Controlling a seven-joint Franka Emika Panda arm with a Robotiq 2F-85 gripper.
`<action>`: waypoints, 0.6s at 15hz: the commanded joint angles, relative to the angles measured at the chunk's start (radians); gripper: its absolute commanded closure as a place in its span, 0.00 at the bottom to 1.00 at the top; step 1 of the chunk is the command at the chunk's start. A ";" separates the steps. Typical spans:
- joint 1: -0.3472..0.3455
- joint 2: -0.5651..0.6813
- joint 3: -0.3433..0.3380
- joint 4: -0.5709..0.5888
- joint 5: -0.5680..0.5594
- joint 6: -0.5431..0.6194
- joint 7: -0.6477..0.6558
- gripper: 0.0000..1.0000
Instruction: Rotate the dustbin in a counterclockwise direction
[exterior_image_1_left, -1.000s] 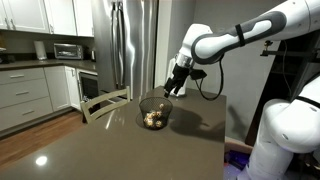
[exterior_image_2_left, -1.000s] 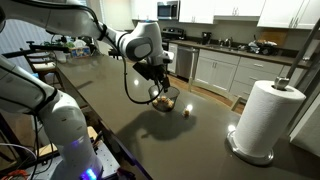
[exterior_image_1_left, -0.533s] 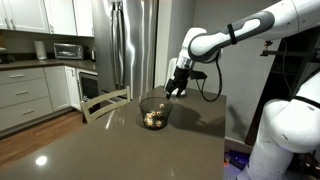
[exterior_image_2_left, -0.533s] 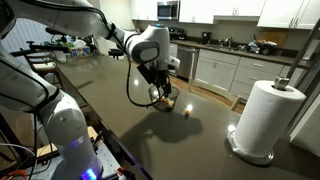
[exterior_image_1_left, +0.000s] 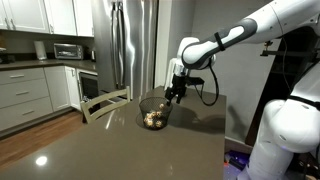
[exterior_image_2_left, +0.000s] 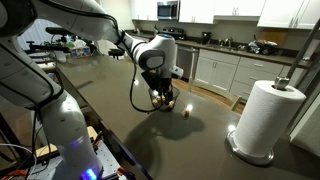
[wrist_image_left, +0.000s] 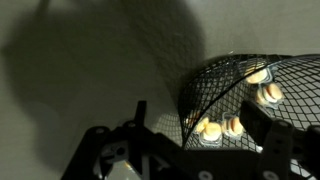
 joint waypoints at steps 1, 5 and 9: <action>-0.013 0.044 0.016 0.034 -0.001 -0.005 0.021 0.36; -0.007 0.064 0.015 0.038 0.013 -0.004 0.013 0.64; -0.002 0.090 0.018 0.038 0.022 0.002 0.009 0.90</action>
